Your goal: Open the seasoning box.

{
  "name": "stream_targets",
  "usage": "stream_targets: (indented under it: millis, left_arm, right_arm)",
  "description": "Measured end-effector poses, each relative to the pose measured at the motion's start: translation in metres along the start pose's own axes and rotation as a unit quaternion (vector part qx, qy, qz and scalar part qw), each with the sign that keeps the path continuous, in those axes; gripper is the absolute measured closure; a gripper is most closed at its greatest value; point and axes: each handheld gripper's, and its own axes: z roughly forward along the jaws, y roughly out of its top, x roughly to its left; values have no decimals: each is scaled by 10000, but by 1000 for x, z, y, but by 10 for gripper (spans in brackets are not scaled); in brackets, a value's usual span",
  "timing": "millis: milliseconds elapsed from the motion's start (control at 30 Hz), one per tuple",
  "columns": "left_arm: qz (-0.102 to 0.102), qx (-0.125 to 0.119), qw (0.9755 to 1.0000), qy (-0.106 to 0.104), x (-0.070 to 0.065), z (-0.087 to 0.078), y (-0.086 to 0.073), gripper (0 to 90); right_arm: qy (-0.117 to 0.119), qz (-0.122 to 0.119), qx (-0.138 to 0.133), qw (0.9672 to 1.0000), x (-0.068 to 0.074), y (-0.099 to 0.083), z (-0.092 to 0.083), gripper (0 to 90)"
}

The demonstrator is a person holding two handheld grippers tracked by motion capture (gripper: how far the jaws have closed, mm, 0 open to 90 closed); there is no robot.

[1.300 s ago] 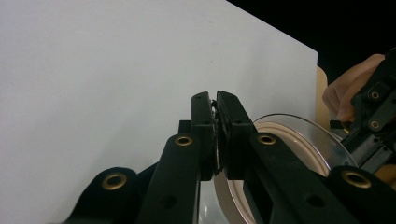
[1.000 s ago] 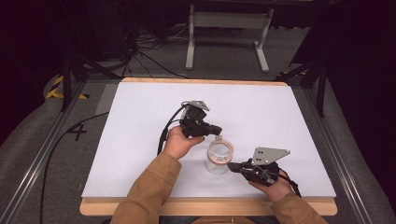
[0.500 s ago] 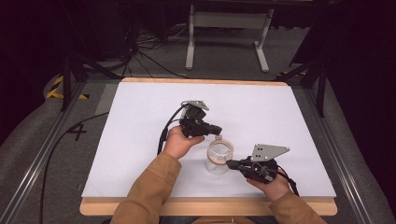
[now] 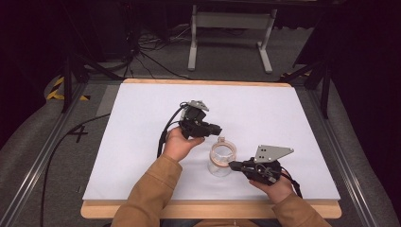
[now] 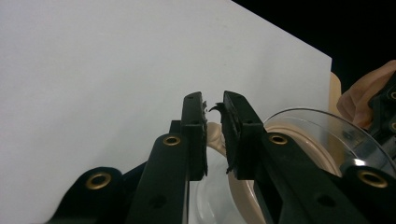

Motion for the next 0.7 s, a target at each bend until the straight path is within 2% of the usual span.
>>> stream_targets:
  millis: [167, 467, 633, 700]
  left_arm:
    - [12, -191, 9997, 174, -5, -19, -3, 791]
    - [84, -252, 9980, 581, -20, -50, -11, 785]
    - [83, -360, 9970, 674, -25, -63, -16, 783]
    - [26, -370, 9968, 708, -27, -69, -19, 783]
  right_arm:
    - [38, -60, -85, 9999, -2, 5, -1, 898]
    - [52, -170, -213, 9996, -7, 14, -4, 898]
    - [77, -196, -281, 9994, -12, 19, -5, 898]
    - [81, -207, -310, 9993, -13, 21, -5, 898]
